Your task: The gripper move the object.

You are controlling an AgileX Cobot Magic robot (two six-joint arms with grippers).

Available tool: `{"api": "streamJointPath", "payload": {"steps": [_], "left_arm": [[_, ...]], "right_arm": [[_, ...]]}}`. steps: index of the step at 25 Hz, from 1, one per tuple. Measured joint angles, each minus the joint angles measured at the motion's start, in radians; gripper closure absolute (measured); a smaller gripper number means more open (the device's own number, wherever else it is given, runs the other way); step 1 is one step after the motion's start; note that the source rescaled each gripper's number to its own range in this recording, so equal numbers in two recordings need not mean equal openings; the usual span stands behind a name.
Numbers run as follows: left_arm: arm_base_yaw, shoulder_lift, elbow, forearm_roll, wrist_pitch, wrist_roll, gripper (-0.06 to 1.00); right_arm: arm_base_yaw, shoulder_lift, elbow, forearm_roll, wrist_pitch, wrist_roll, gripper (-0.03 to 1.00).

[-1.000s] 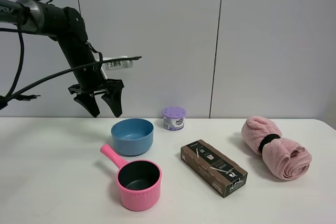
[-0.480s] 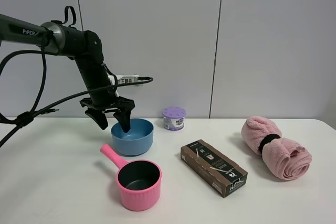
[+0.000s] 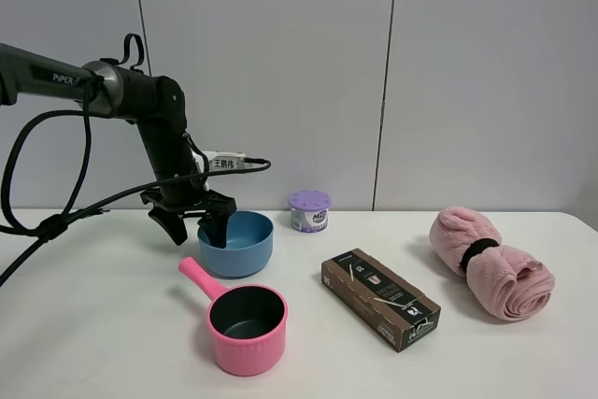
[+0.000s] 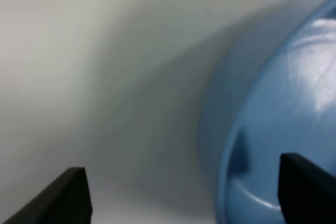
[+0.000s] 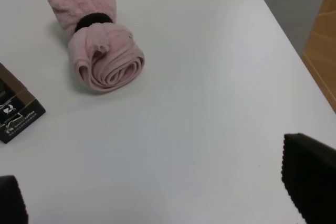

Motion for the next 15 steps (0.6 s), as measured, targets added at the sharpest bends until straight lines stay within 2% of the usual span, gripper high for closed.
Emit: {"api": "streamJointPath", "payload": {"steps": [7, 15], "left_arm": [[0.0, 0.004, 0.0, 0.001, -0.044, 0.0, 0.16], [0.0, 0.022, 0.0, 0.009, -0.048, 0.002, 0.16]], "right_arm": [[0.0, 0.0, 0.0, 0.0, 0.0, 0.0, -0.03], [0.0, 0.0, 0.0, 0.0, 0.0, 0.0, -0.03]]}}
